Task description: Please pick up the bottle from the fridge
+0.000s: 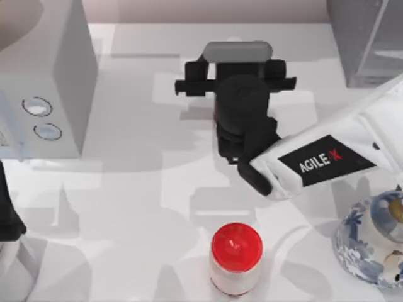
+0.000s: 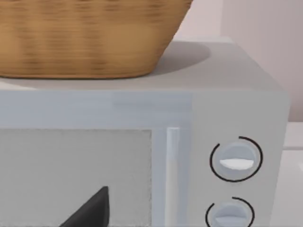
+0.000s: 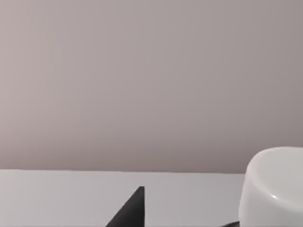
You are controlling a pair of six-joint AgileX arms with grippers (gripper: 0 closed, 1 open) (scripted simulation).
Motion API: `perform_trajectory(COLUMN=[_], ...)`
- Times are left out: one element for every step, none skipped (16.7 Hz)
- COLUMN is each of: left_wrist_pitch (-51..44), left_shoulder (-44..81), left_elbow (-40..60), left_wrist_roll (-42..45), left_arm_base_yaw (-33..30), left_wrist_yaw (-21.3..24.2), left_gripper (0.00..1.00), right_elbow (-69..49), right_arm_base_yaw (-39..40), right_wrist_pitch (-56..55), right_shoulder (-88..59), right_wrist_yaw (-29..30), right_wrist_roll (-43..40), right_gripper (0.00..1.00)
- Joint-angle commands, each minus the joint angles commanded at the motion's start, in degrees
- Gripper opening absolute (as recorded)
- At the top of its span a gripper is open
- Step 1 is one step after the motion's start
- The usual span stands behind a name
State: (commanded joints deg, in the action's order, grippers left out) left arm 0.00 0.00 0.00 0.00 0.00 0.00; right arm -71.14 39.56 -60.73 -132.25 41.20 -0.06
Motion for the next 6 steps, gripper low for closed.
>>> perform_trajectory(left_wrist_pitch=[0.0,0.0,0.0,0.0,0.0,0.0], left_shoulder=[0.0,0.0,0.0,0.0,0.0,0.0], left_elbow=[0.0,0.0,0.0,0.0,0.0,0.0], left_wrist_roll=[0.0,0.0,0.0,0.0,0.0,0.0], left_arm_base_yaw=[0.0,0.0,0.0,0.0,0.0,0.0], left_wrist_yaw=[0.0,0.0,0.0,0.0,0.0,0.0], left_gripper=[1.00,1.00,1.00,1.00,1.00,1.00], right_elbow=[0.0,0.0,0.0,0.0,0.0,0.0], right_arm_base_yaw=[0.0,0.0,0.0,0.0,0.0,0.0], right_wrist_pitch=[0.0,0.0,0.0,0.0,0.0,0.0], right_shoulder=[0.0,0.0,0.0,0.0,0.0,0.0], right_wrist_yaw=[0.0,0.0,0.0,0.0,0.0,0.0], right_wrist_roll=[0.0,0.0,0.0,0.0,0.0,0.0], right_gripper=[1.00,1.00,1.00,1.00,1.00,1.00])
